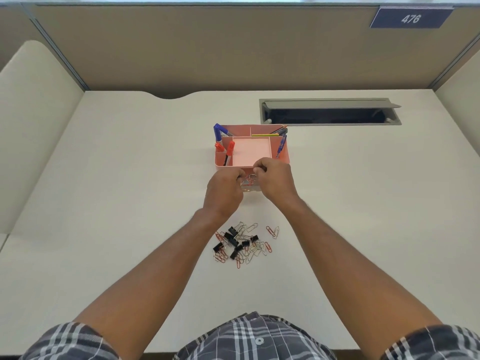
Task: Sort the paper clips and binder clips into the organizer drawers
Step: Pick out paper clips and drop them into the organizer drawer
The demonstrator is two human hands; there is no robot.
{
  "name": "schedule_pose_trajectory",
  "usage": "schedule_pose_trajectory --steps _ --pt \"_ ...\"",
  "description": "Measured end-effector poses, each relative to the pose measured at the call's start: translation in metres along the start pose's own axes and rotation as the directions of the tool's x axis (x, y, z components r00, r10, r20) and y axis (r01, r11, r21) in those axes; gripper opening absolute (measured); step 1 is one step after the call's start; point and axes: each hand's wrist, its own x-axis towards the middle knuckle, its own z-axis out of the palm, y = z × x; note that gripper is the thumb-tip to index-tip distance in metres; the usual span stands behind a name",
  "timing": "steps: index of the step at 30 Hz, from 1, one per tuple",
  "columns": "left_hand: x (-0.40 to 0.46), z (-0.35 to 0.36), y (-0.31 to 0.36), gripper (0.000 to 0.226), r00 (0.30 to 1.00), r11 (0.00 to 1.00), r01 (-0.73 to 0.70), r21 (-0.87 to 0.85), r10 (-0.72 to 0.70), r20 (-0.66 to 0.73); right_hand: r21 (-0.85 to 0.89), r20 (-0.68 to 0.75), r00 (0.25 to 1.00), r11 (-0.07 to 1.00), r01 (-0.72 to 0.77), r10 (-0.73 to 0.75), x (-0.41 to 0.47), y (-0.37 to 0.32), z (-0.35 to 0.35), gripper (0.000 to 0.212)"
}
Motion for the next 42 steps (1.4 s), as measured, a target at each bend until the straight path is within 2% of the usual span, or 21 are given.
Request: schedule_pose_trajectory --steps 7,10,12,14,16,18,20,23,25,26,30,33,36,38,42 --pt "-0.021 0.0 -0.009 0.016 1.0 0.997 0.0 -0.073 -0.001 -0.023 0.042 -0.02 0.999 0.998 0.036 -0.035 -0.015 0.008 -0.01 0.022" --pt "-0.045 0.006 -0.016 0.014 0.998 0.999 0.033 -0.042 -0.032 0.046 0.045 -0.03 1.0 0.999 0.003 -0.002 -0.033 0.024 -0.015 0.02" --pt "-0.058 0.012 -0.022 0.013 0.984 0.998 0.064 0.013 -0.065 0.166 -0.073 0.036 0.996 0.994 -0.08 0.083 -0.045 0.04 -0.014 0.018" --pt "-0.067 0.019 -0.026 0.015 0.953 0.993 0.035 0.113 -0.067 0.295 -0.29 0.149 0.969 0.945 -0.148 0.198 -0.057 0.058 -0.01 0.018" --pt "-0.072 0.026 -0.026 0.02 0.921 0.977 -0.039 0.212 -0.047 0.386 -0.464 0.233 0.929 0.873 -0.152 0.286 -0.069 0.07 -0.004 0.018" --pt "-0.074 0.031 -0.023 0.021 0.904 0.957 -0.089 0.275 -0.039 0.425 -0.532 0.247 0.922 0.837 -0.128 0.298 -0.081 0.075 0.003 0.009" --pt "-0.074 0.036 -0.021 0.019 0.905 0.945 -0.099 0.313 -0.045 0.423 -0.528 0.219 0.937 0.84 -0.121 0.272 -0.087 0.076 0.011 0.007" --pt "-0.07 0.043 -0.017 0.016 0.905 0.925 -0.117 0.362 -0.051 0.422 -0.544 0.205 0.954 0.836 -0.075 0.219 -0.09 0.074 0.02 0.015" --pt "-0.068 0.046 -0.016 0.014 0.901 0.921 -0.117 0.372 -0.059 0.429 -0.528 0.215 0.963 0.849 -0.026 0.163 -0.088 0.071 0.027 0.01" --pt "-0.067 0.047 -0.016 0.014 0.899 0.922 -0.111 0.372 -0.067 0.434 -0.502 0.22 0.967 0.865 -0.002 0.13 -0.087 0.072 0.029 0.007" --pt "-0.066 0.05 -0.016 0.014 0.89 0.922 -0.087 0.377 -0.098 0.445 -0.343 0.226 0.974 0.938 0.055 0.026 -0.082 0.072 0.033 0.019" --pt "-0.065 0.049 -0.018 0.012 0.891 0.934 -0.066 0.352 -0.104 0.442 -0.294 0.152 0.987 0.956 -0.012 0.059 -0.08 0.075 0.029 0.02" --pt "-0.065 0.048 -0.02 0.009 0.892 0.939 -0.058 0.339 -0.103 0.439 -0.369 0.154 0.976 0.925 -0.086 0.153 -0.079 0.078 0.029 0.018" --pt "-0.067 0.048 -0.02 0.01 0.895 0.943 -0.055 0.327 -0.099 0.435 -0.411 0.195 0.965 0.908 -0.082 0.175 -0.081 0.079 0.033 0.02" --pt "-0.069 0.043 -0.02 0.012 0.911 0.955 -0.029 0.294 -0.096 0.402 -0.431 0.184 0.975 0.902 -0.034 0.124 -0.081 0.077 0.04 0.014"
